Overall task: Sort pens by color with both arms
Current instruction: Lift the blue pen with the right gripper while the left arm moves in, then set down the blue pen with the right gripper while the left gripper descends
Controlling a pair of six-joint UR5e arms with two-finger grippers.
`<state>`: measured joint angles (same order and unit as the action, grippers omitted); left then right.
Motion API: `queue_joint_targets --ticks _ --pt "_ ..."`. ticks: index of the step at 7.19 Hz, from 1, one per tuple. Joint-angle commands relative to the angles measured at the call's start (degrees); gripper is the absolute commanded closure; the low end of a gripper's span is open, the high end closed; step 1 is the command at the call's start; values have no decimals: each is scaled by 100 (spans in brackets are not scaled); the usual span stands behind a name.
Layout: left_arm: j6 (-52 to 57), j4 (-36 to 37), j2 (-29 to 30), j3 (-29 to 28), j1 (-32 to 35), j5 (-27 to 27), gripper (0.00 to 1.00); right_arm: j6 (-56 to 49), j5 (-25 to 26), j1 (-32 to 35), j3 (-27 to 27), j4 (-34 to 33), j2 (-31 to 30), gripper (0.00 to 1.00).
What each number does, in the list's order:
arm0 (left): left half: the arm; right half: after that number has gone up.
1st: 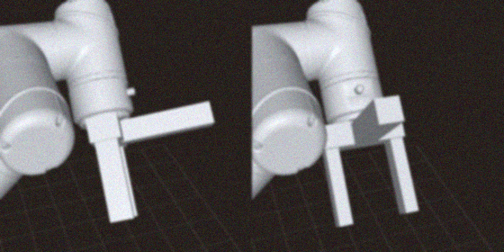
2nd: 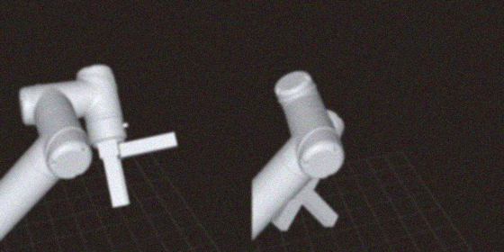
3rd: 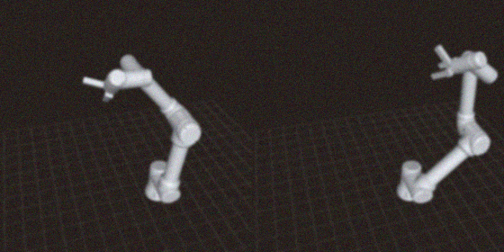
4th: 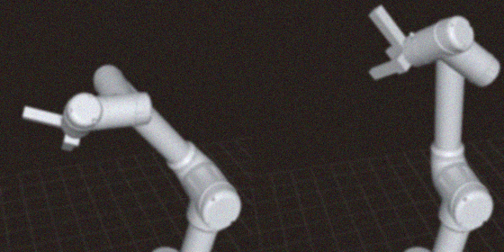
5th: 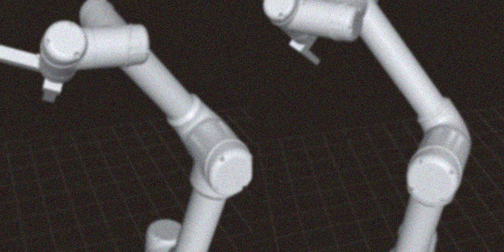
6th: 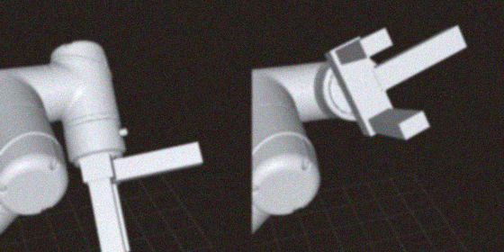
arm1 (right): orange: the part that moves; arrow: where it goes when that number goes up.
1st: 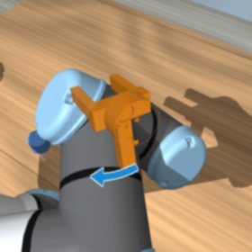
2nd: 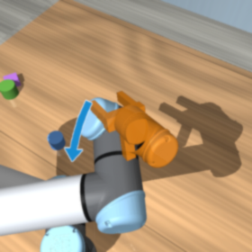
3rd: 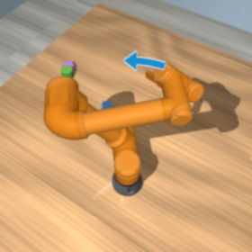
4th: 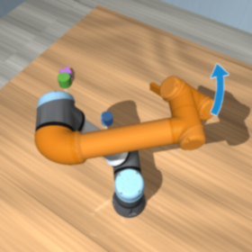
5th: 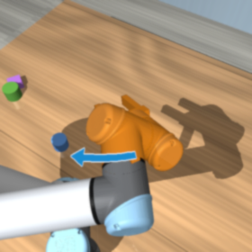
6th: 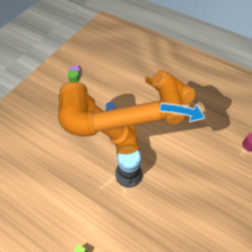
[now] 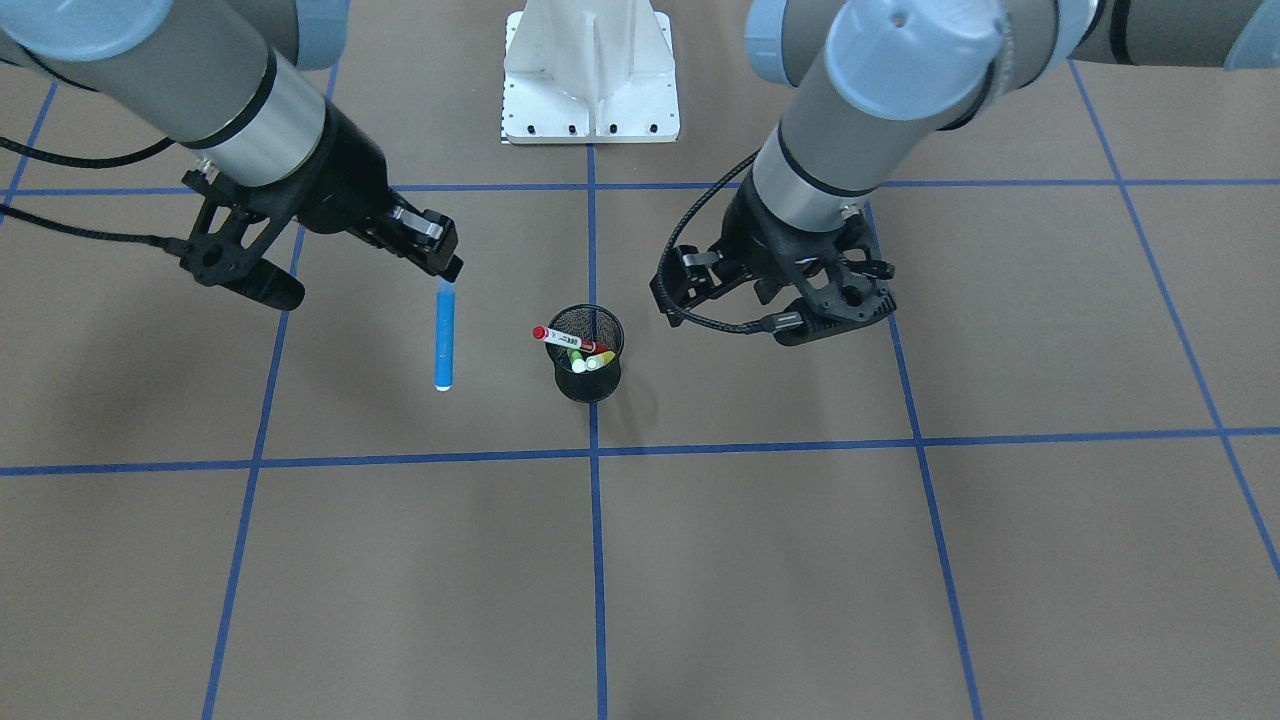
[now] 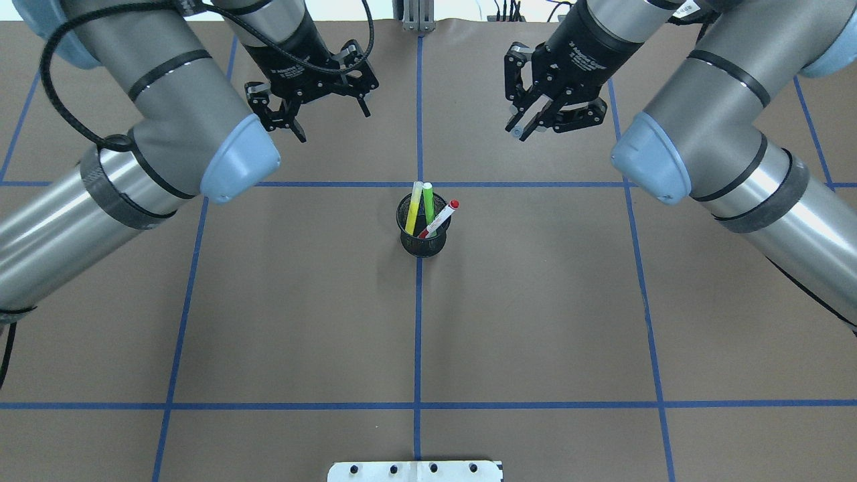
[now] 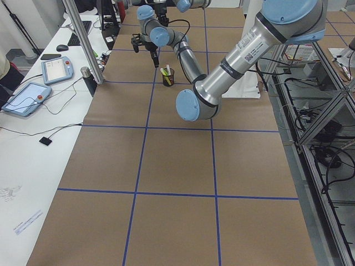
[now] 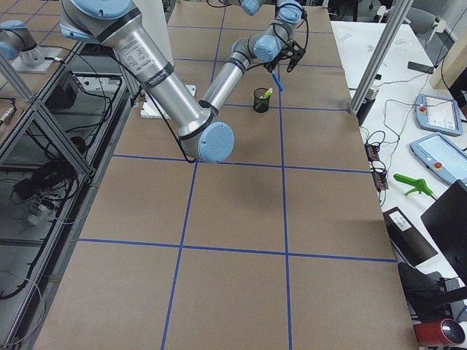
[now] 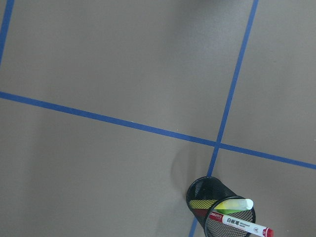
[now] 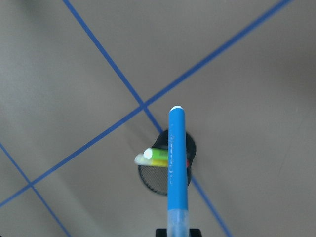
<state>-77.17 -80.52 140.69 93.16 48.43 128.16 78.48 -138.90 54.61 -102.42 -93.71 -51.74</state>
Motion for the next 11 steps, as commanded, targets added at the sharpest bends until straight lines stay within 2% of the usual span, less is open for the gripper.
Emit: queue_joint_targets --ticks 1,2,3,4,5,6,8,10,11 --pt "-822 -7 457 -481 -534 -642 0 -2162 562 67 38 20 -494 93" --pt "-1330 -7 633 -657 -806 -948 0 -2858 957 50 125 37 -521 93" --pt "-1944 -16 835 -894 -1043 -1282 0 -3039 1266 41 178 125 -512 93" --pt "-2542 -16 1089 -1175 -1107 -1311 0 -3014 1652 58 422 508 -512 94" --pt "-3105 -16 1222 -1317 -1238 -1320 0 -2797 1777 41 1138 1208 -434 94" --pt "-3650 -25 1259 -1336 -1405 -1494 0 -2507 1970 -55 1641 1459 -181 94" --pt "-5011 -147 1207 -1336 -1652 -1969 1 -2094 2217 -371 1944 1479 41 95" --pt "-6164 -174 1189 -1344 -1765 -2373 1 -1838 2770 -801 1954 1532 76 95" --pt "-6500 -279 1197 -1449 -1932 -2662 1 -1793 2807 -907 1954 1540 137 94"
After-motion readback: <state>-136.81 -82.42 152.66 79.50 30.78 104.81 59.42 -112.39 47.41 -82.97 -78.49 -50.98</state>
